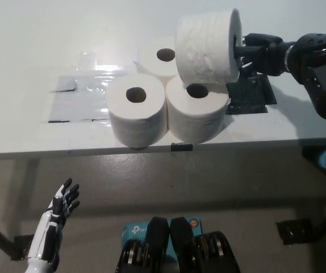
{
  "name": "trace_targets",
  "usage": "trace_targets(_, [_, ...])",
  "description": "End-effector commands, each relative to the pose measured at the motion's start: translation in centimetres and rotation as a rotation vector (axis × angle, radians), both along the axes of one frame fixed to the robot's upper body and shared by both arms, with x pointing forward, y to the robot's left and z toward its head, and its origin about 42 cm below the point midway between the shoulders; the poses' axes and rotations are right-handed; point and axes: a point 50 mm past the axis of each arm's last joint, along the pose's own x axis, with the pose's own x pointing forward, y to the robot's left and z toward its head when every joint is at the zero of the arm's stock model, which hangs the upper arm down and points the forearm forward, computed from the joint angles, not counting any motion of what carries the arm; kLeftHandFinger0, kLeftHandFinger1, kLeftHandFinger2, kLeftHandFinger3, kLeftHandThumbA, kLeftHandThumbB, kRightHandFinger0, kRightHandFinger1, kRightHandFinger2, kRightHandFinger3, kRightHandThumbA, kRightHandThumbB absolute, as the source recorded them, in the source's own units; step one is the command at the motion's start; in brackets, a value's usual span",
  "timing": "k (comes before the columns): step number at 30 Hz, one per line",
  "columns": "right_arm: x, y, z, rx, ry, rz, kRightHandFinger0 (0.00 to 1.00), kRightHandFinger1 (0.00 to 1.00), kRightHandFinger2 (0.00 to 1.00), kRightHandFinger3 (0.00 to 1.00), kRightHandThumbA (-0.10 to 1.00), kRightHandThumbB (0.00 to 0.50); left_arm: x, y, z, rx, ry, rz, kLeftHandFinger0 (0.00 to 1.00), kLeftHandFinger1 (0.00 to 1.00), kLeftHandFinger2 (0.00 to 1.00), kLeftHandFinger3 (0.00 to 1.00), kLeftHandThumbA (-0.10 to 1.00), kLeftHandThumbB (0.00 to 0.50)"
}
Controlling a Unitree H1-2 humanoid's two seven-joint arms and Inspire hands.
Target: A few rolls of toilet paper are kept infront of the robot and the robot uses its right hand to lift one of the rolls and and places it on top of the other rolls to stack it.
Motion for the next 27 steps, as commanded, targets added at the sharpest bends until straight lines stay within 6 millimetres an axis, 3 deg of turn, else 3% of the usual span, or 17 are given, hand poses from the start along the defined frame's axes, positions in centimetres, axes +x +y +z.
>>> trace_targets(1, [0.8,0.9,7.0,-0.077,-0.179,0.073,0.04,0.21,0.55,0.57,0.46,0.007,0.3,0.2,1.2,0.031,-0.045,-0.026,1.0,1.0,1.0,1.0,1.0,0.126])
trace_targets(3, [0.8,1.0,7.4,-0.088,-0.182,0.072,0.0,0.21,0.55,0.55,0.45,0.014,0.4,0.2,1.3,0.033,-0.041,-0.026,1.0,1.0,1.0,1.0,1.0,0.135])
trace_targets(8, [0.8,1.4,8.1,-0.143,-0.206,0.083,0.0,0.24,0.57,0.57,0.45,0.024,0.5,0.1,1.5,0.033,-0.043,-0.033,1.0,1.0,1.0,1.0,1.0,0.122])
trace_targets(13, [0.7,1.9,8.8,-0.163,-0.222,0.118,0.0,0.22,0.54,0.53,0.46,0.028,0.5,0.1,1.5,0.037,-0.042,-0.03,1.0,1.0,1.0,1.0,1.0,0.13])
trace_targets(17, [0.7,2.3,9.6,-0.186,-0.238,0.118,0.02,0.26,0.55,0.49,0.47,0.058,0.7,0.1,1.6,0.039,-0.051,-0.034,1.0,1.0,1.0,1.0,1.0,0.123])
trace_targets(22, [0.7,2.7,10.4,-0.185,-0.232,0.123,0.0,0.23,0.55,0.49,0.45,0.043,0.7,0.1,1.6,0.031,-0.044,-0.036,1.0,1.0,1.0,1.0,1.0,0.127])
trace_targets(25, [0.7,2.9,10.7,-0.206,-0.231,0.115,0.0,0.24,0.56,0.52,0.45,0.054,0.7,0.2,1.6,0.04,-0.048,-0.04,1.0,1.0,1.0,1.0,1.0,0.104])
trace_targets(27, [0.6,2.9,11.1,-0.222,-0.241,0.113,0.01,0.29,0.6,0.55,0.45,0.066,0.6,0.2,1.6,0.031,-0.043,-0.043,1.0,1.0,1.0,1.0,1.0,0.108])
